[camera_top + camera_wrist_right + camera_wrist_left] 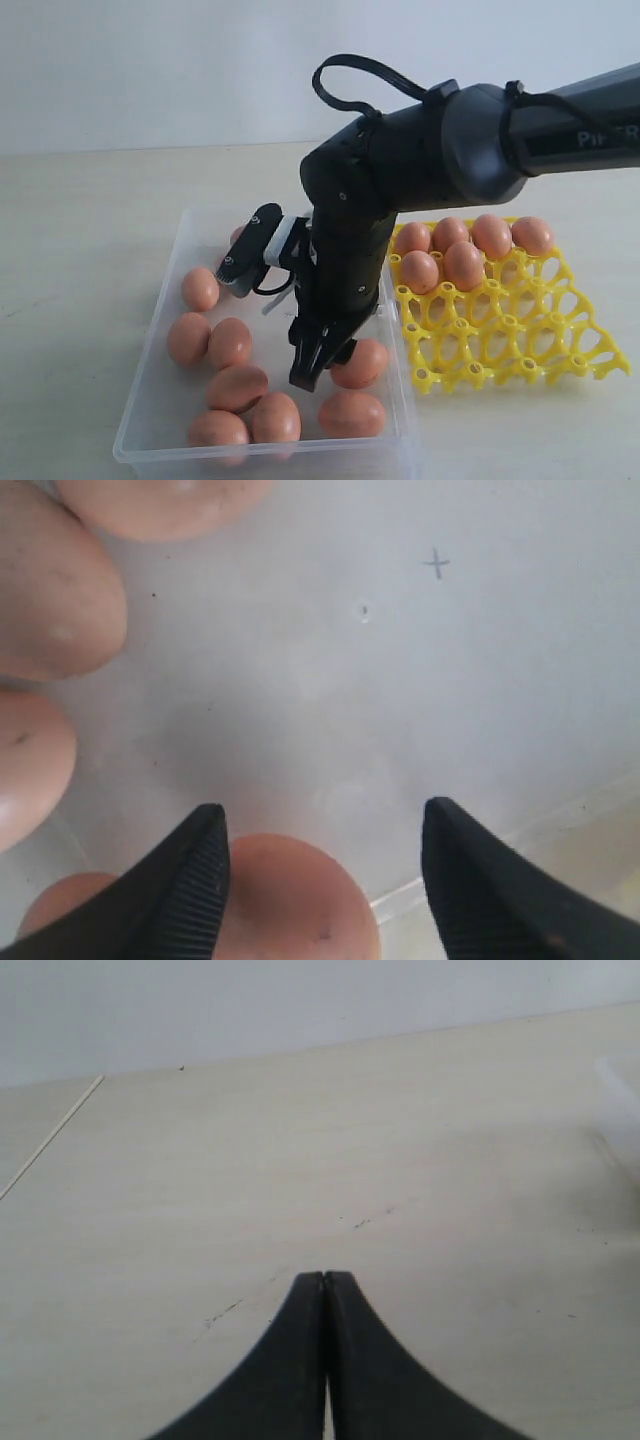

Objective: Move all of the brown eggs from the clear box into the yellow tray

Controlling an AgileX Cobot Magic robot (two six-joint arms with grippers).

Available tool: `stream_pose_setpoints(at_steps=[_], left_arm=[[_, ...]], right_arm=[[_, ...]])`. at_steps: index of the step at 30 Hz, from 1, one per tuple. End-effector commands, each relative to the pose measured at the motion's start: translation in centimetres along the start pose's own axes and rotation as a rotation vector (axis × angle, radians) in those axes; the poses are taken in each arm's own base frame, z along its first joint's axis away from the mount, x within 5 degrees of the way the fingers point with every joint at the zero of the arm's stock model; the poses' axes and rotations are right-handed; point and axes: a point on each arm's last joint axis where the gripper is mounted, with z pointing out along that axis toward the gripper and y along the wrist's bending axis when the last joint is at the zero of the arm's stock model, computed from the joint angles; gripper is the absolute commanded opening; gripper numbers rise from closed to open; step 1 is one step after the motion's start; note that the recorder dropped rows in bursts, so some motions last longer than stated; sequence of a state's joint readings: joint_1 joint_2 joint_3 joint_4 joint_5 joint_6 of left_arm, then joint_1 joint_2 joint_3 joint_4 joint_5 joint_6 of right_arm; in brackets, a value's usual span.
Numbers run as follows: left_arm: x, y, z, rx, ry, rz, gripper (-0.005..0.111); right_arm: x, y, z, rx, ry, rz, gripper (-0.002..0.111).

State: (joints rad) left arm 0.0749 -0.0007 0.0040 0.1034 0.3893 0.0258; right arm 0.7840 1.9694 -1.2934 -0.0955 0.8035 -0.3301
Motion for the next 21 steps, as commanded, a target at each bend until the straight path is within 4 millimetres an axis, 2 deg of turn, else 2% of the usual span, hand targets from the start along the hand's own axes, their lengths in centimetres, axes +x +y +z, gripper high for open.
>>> stream_pose_setpoints(at_steps=[1, 15, 21], left_arm=[[-0.2, 0.0, 0.0, 0.004, -0.013, -0.003, 0.000], [-0.2, 0.0, 0.0, 0.004, -0.013, -0.003, 0.000], [-0.2, 0.0, 0.0, 0.004, -0.013, -0.003, 0.000]], right_arm=[[-0.4, 0.2, -1.6, -0.002, -0.008, -0.028, 0.056], [-0.4, 1.0, -1.9, 0.002, 0.033, -0.156, 0.056], [-0.3, 0.9, -0.9, 0.006, 0.056, -0.173, 0.056]])
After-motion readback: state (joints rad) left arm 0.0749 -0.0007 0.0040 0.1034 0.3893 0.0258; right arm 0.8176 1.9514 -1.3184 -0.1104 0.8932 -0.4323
